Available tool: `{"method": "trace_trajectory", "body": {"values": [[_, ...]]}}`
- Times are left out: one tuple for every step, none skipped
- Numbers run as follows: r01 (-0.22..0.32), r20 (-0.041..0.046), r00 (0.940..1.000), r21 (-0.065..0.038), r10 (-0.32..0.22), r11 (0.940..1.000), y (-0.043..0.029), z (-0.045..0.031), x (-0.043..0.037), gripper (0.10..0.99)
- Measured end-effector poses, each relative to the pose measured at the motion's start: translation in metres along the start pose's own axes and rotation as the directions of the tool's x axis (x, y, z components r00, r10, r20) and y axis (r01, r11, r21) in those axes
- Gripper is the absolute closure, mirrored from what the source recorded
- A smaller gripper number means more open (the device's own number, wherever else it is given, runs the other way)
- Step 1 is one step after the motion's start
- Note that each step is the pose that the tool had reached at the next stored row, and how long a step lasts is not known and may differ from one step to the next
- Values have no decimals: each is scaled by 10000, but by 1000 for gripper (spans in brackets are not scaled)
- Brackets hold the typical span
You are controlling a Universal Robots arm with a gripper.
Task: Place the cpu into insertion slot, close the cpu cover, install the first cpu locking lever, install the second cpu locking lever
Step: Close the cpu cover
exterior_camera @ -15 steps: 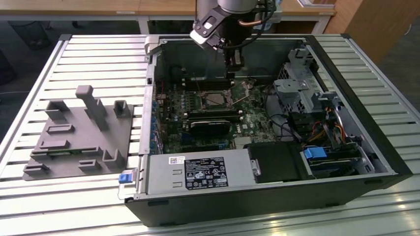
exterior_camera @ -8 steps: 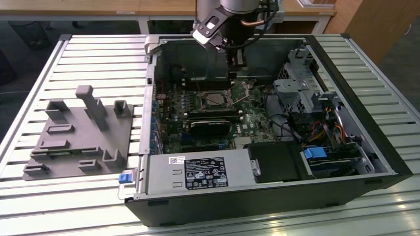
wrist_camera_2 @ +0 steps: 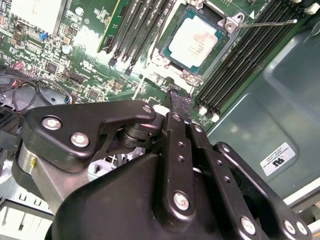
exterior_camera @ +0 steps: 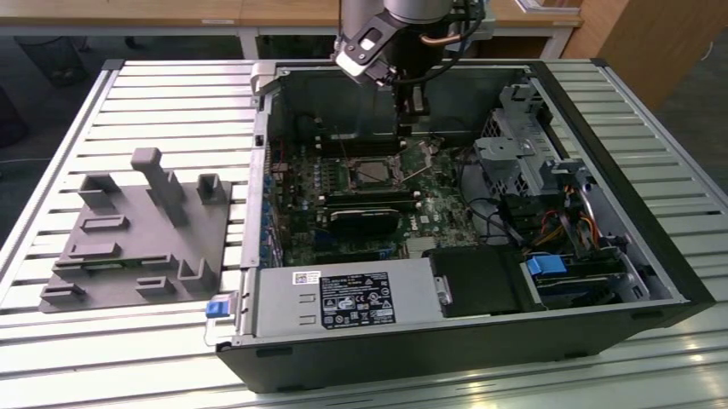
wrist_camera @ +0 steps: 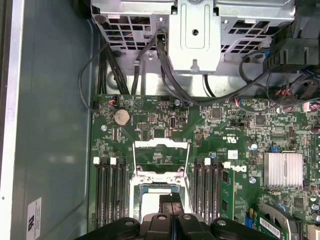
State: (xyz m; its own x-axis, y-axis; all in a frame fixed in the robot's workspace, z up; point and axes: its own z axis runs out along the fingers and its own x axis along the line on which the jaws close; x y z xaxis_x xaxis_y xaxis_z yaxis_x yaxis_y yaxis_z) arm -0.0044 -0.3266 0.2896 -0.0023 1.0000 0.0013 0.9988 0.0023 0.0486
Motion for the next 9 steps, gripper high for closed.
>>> {"method": "trace_trajectory", "body": {"values": [[0, 0, 10000, 0, 0, 10000, 2, 0, 1, 980], [1, 0, 10000, 0, -1, 10000, 4, 0, 1, 980], [1, 0, 10000, 0, -1, 10000, 5, 0, 3, 980], [0, 1, 10000, 0, 0, 10000, 7, 0, 4, 980], [1, 1, 10000, 0, -1, 10000, 8, 0, 5, 980], [0, 0, 10000, 0, 0, 10000, 8, 1, 7, 980], [2, 0, 10000, 0, -2, 10000, 9, 1, 9, 980], [3, 1, 10000, 1, -3, 10000, 10, 1, 11, 980], [3, 1, 10000, 0, -3, 10000, 11, 1, 13, 980]]}}
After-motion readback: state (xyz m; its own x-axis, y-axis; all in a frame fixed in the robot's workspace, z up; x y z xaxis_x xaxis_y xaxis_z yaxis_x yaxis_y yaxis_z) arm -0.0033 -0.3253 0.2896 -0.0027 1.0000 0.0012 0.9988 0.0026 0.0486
